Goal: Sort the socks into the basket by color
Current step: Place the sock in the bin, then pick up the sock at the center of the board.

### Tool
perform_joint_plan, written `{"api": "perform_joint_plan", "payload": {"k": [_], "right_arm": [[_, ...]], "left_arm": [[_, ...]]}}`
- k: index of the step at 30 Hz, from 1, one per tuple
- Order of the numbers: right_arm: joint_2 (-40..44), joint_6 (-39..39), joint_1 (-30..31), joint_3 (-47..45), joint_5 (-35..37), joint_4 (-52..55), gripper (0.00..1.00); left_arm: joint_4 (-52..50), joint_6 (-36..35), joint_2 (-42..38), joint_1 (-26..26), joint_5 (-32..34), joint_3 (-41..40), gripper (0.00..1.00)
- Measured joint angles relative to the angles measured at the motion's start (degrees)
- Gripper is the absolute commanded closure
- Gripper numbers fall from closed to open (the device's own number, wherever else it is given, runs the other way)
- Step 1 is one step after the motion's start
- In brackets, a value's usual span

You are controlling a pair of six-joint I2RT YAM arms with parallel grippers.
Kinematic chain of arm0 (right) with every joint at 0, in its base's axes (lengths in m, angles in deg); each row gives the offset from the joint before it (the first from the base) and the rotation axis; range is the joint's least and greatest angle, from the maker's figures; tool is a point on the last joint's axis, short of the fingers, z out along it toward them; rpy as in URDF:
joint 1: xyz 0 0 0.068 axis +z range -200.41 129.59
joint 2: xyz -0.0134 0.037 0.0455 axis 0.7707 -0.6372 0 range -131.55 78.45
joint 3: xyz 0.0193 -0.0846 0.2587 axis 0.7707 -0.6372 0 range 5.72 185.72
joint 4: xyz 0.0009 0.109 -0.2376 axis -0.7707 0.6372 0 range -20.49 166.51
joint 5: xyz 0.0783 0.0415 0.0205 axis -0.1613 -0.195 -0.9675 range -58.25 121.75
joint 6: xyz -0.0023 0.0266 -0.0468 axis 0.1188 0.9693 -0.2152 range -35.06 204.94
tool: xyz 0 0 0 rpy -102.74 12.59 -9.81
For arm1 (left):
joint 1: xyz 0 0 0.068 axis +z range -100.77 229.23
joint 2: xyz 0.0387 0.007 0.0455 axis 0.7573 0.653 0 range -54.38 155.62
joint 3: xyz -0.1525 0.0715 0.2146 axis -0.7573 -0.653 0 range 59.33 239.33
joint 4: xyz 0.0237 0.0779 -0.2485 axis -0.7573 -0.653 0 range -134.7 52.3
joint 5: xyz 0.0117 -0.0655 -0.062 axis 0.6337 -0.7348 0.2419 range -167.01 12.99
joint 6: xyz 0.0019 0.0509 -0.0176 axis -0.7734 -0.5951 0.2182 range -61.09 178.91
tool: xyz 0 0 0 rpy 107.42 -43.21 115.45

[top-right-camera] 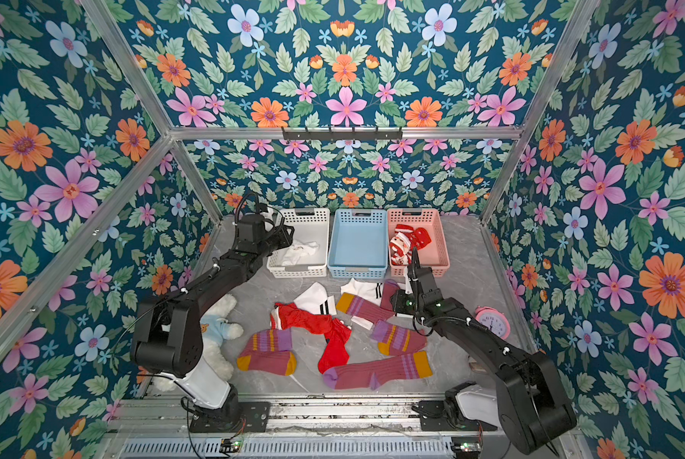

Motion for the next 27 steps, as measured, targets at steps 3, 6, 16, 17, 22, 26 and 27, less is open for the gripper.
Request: {"api": "perform_joint_plan", "payload": {"k": [3,6,16,17,22,26,27], "right_arm": [[-2.5,-0.4,2.1,1.6,-0.2,-0.8,0.62],[-5.9,-1.4,4.8,4.0,-0.2,-1.1,0.6],[-19.6,-3.9,11.4,14.2,1.7,-1.6,0.56],[-20.8,-4.5,11.9,15.2,1.6,-1.4,0.56],[-26.4,-5.9,14.0,18.8,2.7,-0.2,0.55],[-29.4,-6.4,15.1,21.0,4.5,1.1,0.55],[-30.0,-6.6,15.3,21.5,4.9,1.4,0.55]], "left_arm": [[-0.2,1.2,-3.0,0.0,-0.4,-2.9,0.59],[-0.2,2.4,-6.2,-0.2,-0.7,-6.1,0.58],[-0.3,4.4,-12.4,-2.7,-1.0,-14.5,0.57],[-0.3,4.7,-12.6,-2.8,-0.9,-15.1,0.56],[-0.2,5.9,-13.7,-3.9,-0.5,-17.7,0.56],[-0.2,5.9,-13.9,-5.0,-0.6,-18.3,0.55],[-0.2,5.9,-13.9,-5.2,-0.6,-18.3,0.55]]}}
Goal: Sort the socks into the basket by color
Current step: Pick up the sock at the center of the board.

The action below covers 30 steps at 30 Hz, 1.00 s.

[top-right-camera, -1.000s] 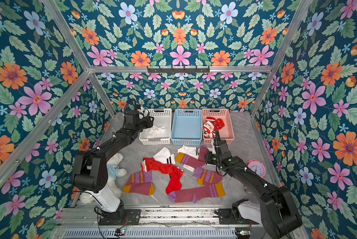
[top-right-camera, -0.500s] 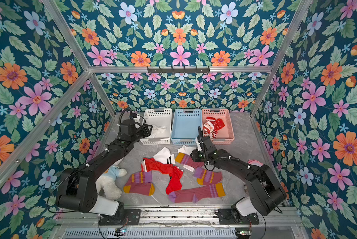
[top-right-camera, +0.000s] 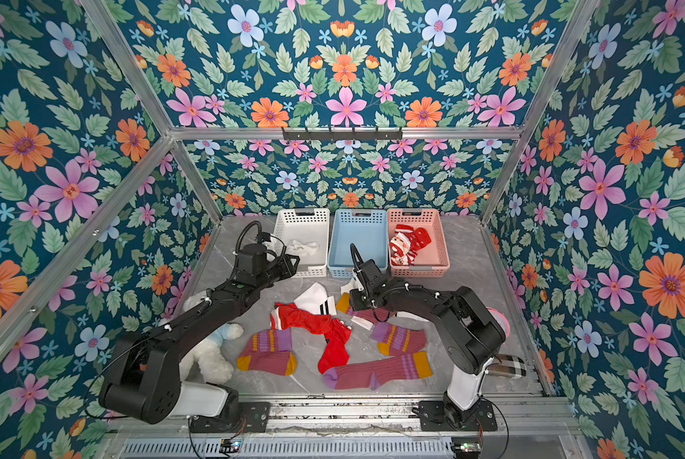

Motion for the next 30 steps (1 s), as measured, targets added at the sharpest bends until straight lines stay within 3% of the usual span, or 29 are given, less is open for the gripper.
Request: {"api": "perform_joint_plan", "payload": {"k": [9,12,17,19,30], "right_arm": [[-4.0,-1.9,2.6,3.3,5.0,3.3,0.59],[-4.7,-2.2,2.9,3.8,6.3,4.1,0.7],[-5.2,-2.1,3.1,4.0,8.4,5.0,0.96],[-5.1,-1.9,3.1,3.8,8.6,5.0,1.0],[2.1,-1.8,3.3,3.3,9.6,6.6,1.0]], "left_arm": [[-0.1,-0.5,0.3,-1.4,0.1,0.1,0.54],[-0.1,-0.6,0.7,-1.7,0.2,0.3,0.54],[-0.1,-0.9,1.3,-1.9,0.2,0.7,0.54],[-0.1,-1.1,1.4,-2.1,0.2,0.8,0.54],[-0.2,-1.5,2.1,-2.6,0.2,0.9,0.54]]}}
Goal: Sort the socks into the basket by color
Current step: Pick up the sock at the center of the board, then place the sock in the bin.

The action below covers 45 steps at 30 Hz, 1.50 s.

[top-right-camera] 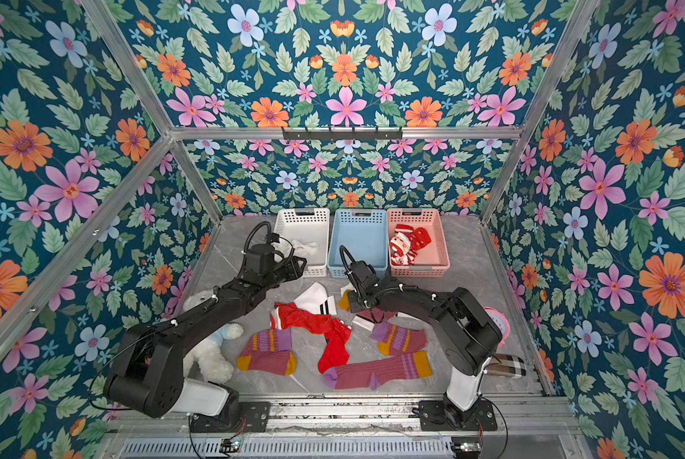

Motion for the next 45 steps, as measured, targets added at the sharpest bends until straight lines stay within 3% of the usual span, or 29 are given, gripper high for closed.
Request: {"api": "perform_joint_plan", "payload": {"k": [8,18,27,37,45], "right_arm": [[12.0,-1.6,0.0,4.0,0.0,2.2,1.0],[15.7,-6.9,0.0,17.4,-0.8,4.5,1.0],[7.5,-11.3,-3.5,30.9,-0.5,4.4,1.0],[-9.2,-12.8,-9.4,51.1,-5.4,7.0,1.0],[-17.4,-12.4,-11.2,55.3,-7.3,9.6,1.0]], "left_arm": [[-0.3,-0.2,-0.2,-0.3,0.1,0.0,0.54],[-0.4,-0.2,-0.7,-1.3,0.3,-0.4,0.54],[-1.0,-0.2,-2.1,-3.2,1.0,-1.2,0.54],[-2.1,0.1,-5.0,-4.6,2.5,-3.6,0.53],[-2.9,0.0,-6.3,-4.9,3.2,-4.6,0.53]]}}
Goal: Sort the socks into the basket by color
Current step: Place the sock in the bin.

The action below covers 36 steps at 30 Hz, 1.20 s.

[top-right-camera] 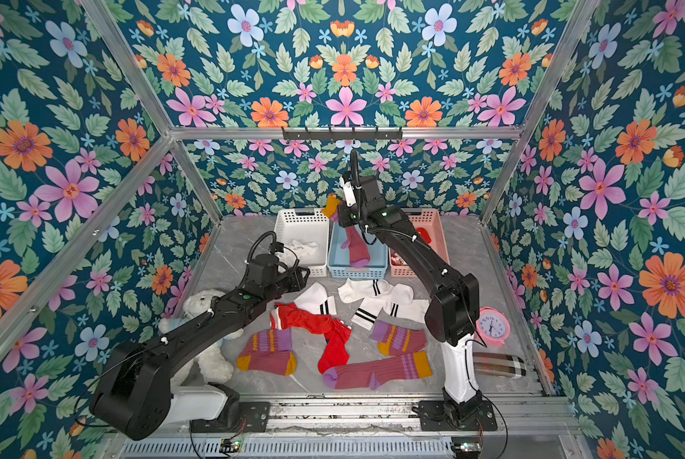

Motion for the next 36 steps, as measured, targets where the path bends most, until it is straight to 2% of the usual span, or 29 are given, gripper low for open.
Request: {"api": "perform_joint_plan", "payload": {"k": [7,8,11,15,21,27,36], "right_arm": [[-4.4,1.5,-1.4,1.7,0.2,1.7,0.99],[-5.0,1.6,-1.6,2.4,0.3,2.3,0.9],[-7.1,2.8,-2.3,4.9,1.0,4.1,0.75],[-7.5,3.2,-3.0,4.9,2.6,6.0,0.62],[-0.8,3.7,-2.7,-4.4,1.8,4.6,0.59],[10.3,4.8,-2.9,-19.8,2.2,-0.3,0.57],[24.8,9.2,-3.2,-40.6,3.0,-5.6,0.56]], "left_arm": [[-0.3,0.0,-0.7,-0.1,0.2,-0.7,0.52],[-0.3,0.0,-0.8,-0.1,0.2,-0.7,0.52],[-0.3,0.0,-0.9,-0.1,0.2,-0.7,0.52],[-0.3,0.0,-0.6,-0.6,0.2,-0.7,0.51],[-0.2,-0.2,0.9,-1.8,0.4,0.5,0.5],[1.9,-0.4,3.5,-5.2,0.1,0.8,0.49],[8.0,-0.4,12.0,-16.0,-3.7,0.6,0.5]]}}
